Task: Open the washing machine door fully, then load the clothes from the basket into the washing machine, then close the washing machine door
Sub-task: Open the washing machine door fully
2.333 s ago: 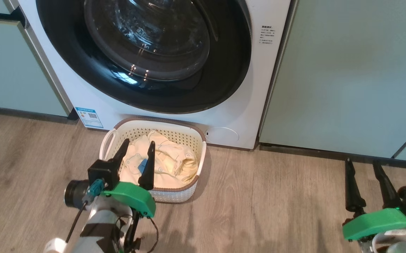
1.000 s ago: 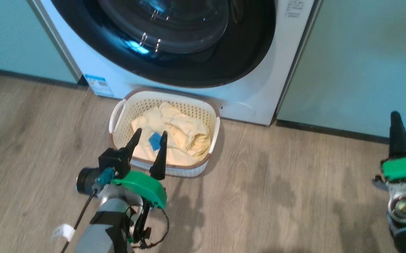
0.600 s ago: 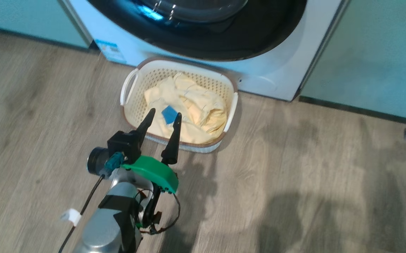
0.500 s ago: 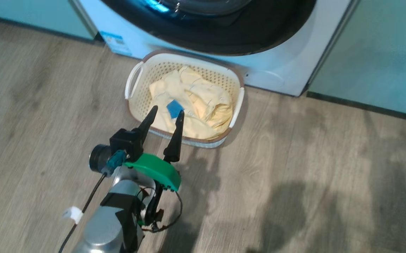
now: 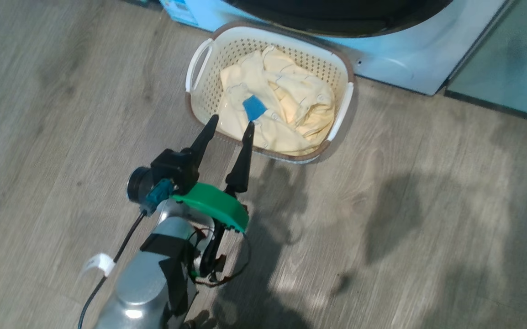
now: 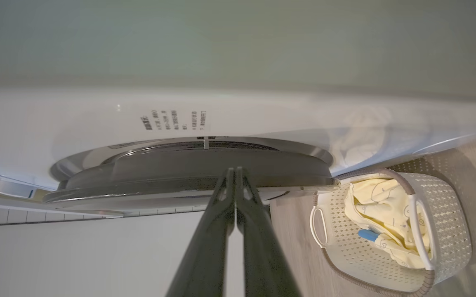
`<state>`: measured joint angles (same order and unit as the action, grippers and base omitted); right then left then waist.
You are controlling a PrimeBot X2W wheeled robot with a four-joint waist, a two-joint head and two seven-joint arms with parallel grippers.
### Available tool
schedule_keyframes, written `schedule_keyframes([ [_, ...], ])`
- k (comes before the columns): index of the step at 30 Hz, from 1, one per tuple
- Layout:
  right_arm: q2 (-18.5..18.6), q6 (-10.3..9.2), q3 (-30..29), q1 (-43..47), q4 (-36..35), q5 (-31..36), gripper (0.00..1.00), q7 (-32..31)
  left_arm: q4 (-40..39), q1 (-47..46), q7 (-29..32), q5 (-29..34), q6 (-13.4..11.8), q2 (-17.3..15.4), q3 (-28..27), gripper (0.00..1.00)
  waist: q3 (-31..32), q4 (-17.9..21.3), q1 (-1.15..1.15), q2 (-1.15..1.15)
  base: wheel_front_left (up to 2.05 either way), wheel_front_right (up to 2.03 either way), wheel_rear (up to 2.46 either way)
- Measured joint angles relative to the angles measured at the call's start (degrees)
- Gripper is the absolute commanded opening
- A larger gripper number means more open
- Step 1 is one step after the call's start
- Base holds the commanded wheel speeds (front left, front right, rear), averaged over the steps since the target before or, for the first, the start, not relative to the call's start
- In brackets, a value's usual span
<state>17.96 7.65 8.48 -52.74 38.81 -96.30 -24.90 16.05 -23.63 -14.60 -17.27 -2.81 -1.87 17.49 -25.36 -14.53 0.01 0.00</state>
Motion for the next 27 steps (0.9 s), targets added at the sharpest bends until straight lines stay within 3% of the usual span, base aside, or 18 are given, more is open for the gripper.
schedule_keyframes([
  [10,-2.29,0.00,0.16,-8.01,7.43,1.11,0.00,-3.21,-0.98,-2.44,-0.05,-1.55,-0.92,0.12,1.97,1.00,-3.57,-2.61,-0.01,0.00,0.00,0.00,0.00],
  [27,-4.03,0.00,-1.10,-14.97,12.55,3.19,0.00,-3.00,-2.24,-3.76,-0.07,-3.09,-1.94,0.18,3.25,1.00,-6.70,-5.57,-0.01,0.00,0.00,0.00,0.00],
])
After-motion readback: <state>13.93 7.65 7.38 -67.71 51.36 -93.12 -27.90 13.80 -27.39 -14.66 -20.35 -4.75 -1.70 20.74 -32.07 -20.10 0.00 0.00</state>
